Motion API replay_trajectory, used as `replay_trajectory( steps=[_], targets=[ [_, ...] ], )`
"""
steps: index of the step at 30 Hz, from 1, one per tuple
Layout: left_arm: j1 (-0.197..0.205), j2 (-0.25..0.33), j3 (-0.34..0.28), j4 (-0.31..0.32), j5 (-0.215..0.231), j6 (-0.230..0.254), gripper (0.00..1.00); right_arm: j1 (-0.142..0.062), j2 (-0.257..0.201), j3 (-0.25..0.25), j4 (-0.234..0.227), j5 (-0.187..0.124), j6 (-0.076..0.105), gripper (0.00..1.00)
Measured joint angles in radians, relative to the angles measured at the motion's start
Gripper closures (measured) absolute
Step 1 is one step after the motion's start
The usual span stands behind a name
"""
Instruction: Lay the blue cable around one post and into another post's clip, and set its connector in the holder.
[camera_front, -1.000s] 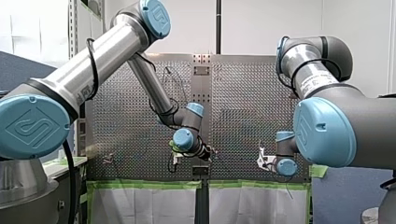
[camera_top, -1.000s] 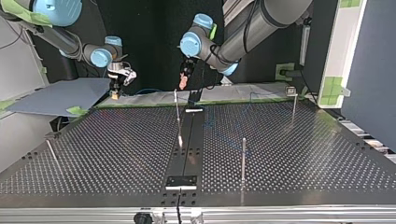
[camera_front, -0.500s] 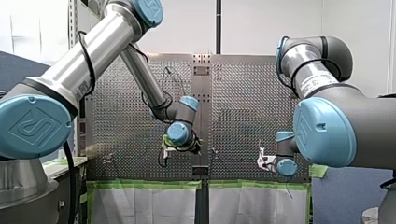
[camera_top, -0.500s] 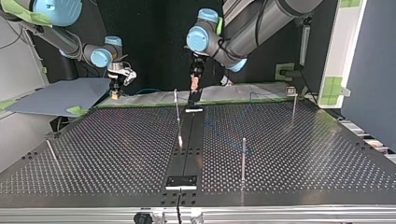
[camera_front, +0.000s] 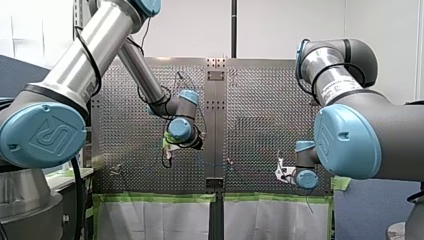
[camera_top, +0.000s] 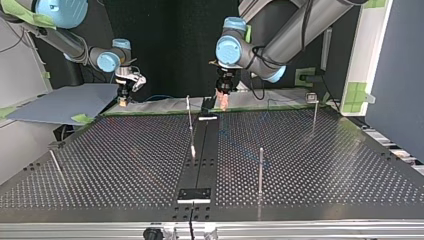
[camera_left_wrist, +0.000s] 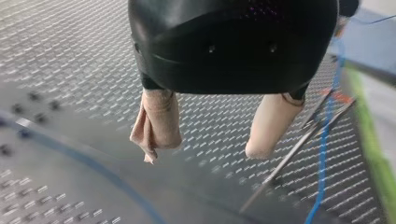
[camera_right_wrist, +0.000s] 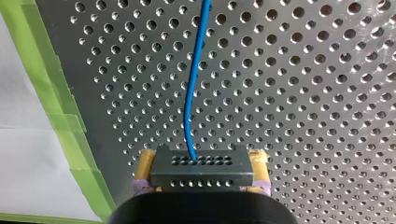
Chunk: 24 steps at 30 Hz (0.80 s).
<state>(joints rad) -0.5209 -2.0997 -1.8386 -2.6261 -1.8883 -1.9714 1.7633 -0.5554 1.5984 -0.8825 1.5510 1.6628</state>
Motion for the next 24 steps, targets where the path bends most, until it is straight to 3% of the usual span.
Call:
replay_trajectory(
  steps=[6,24],
  targets=[
    [0.04,0.05,0.0,-0.026,-0.035,-0.05,0.0,-0.001,0.001,0.0,-0.001,0.0,0.004,0.98],
    [0.047,0.212,0.0,-0.091,-0.028,-0.212,0.0,-0.002,0.004,0.0,0.002,-0.008,0.008,0.98]
  ],
)
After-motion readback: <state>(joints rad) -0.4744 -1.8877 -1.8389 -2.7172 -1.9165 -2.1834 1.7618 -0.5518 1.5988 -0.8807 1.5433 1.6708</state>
